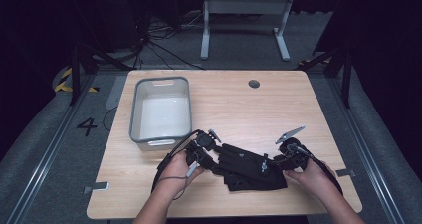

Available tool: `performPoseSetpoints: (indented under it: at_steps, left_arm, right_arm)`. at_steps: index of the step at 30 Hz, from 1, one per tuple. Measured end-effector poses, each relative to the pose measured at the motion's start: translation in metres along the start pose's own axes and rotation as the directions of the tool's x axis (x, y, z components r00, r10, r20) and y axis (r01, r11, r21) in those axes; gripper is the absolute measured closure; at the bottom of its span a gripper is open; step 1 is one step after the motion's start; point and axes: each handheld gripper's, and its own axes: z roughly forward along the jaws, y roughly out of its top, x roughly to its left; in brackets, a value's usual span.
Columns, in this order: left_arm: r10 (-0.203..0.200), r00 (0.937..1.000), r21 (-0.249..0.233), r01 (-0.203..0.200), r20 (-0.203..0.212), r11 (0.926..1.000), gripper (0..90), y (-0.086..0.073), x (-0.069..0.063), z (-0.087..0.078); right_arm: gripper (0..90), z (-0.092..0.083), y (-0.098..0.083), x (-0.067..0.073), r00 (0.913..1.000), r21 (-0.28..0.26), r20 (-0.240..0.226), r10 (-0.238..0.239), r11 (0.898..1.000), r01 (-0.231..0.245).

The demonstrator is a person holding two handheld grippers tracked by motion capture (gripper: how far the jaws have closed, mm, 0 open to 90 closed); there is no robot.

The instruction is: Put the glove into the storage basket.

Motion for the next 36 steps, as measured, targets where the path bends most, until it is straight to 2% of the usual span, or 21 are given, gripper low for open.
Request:
performPoseSetpoints:
  at_steps: [4, 6, 10, 12, 17, 18, 19, 20, 24, 30, 32, 33, 36]
  left_arm:
    - [0.001, 1.0, 0.002, -0.001, -0.001, 1.0, 57.5, 0.001, -0.001, 0.004]
    - [0.007, 1.0, 0.003, -0.007, 0.003, 1.0, 57.0, 0.003, -0.002, 0.005]
    - [0.026, 0.9996, 0.015, -0.026, 0.009, 0.9995, 56.5, 0.007, -0.006, 0.011]
    - [0.023, 0.9997, 0.025, -0.023, -0.001, 0.9994, 56.2, 0.009, -0.006, 0.014]
    - [0.007, 0.9996, 0.036, -0.007, 0.027, 0.9993, 56.3, 0.011, -0.005, 0.019]
    - [0.017, 0.9993, 0.04, -0.018, 0.034, 0.999, 56.3, 0.012, -0.005, 0.019]
    - [0.01, 0.999, 0.039, -0.012, 0.044, 0.9992, 56.3, 0.013, -0.006, 0.02]
    - [0.029, 0.9983, 0.058, -0.032, 0.051, 0.9978, 56.3, 0.014, -0.007, 0.022]
    - [0.032, 0.9986, 0.07, -0.035, 0.043, 0.9969, 55.2, 0.015, -0.009, 0.027]
    - [0.045, 0.9986, 0.06, -0.047, 0.028, 0.9971, 60.7, 0.017, -0.011, 0.025]
    - [0.055, 0.9984, 0.059, -0.056, 0.014, 0.9967, 66.2, 0.018, -0.013, 0.026]
    - [0.067, 0.9977, 0.058, -0.067, -0.009, 0.9961, 68.7, 0.018, -0.015, 0.025]
    - [0.084, 0.9961, 0.047, -0.083, -0.025, 0.9954, 77.4, 0.018, -0.017, 0.023]
  right_arm:
    - [81.7, 0.0, 0.001, 0.007, 0.9985, 0.006, 0.037, -0.039, 0.999, 0.039]
    - [84.0, 0.001, 0.001, 0.01, 0.997, 0.006, 0.058, -0.051, 0.999, 0.05]
    - [84.7, 0.001, 0.0, 0.01, 0.9966, 0.0, 0.063, -0.052, 0.999, 0.052]
    - [84.7, 0.001, -0.001, 0.01, 0.9971, -0.007, 0.059, -0.047, 0.999, 0.048]
    - [84.8, 0.001, -0.003, 0.009, 0.998, -0.021, 0.052, -0.037, 0.999, 0.038]
    - [84.8, 0.001, -0.003, 0.009, 0.9976, -0.022, 0.058, -0.037, 0.999, 0.038]
    - [84.8, 0.001, -0.003, 0.009, 0.9976, -0.022, 0.058, -0.037, 0.999, 0.038]
    - [84.8, 0.001, -0.003, 0.01, 0.9974, -0.023, 0.061, -0.039, 0.999, 0.04]
    - [84.8, 0.001, -0.004, 0.01, 0.9973, -0.025, 0.061, -0.039, 0.999, 0.041]
    - [84.7, 0.001, -0.004, 0.01, 0.9973, -0.032, 0.064, -0.036, 0.999, 0.038]
    - [84.8, 0.001, -0.004, 0.01, 0.9972, -0.03, 0.066, -0.036, 0.999, 0.038]
    - [84.8, 0.001, -0.004, 0.01, 0.9972, -0.032, 0.066, -0.035, 0.999, 0.037]
    - [84.8, 0.001, -0.005, 0.01, 0.9973, -0.033, 0.064, -0.036, 0.999, 0.039]
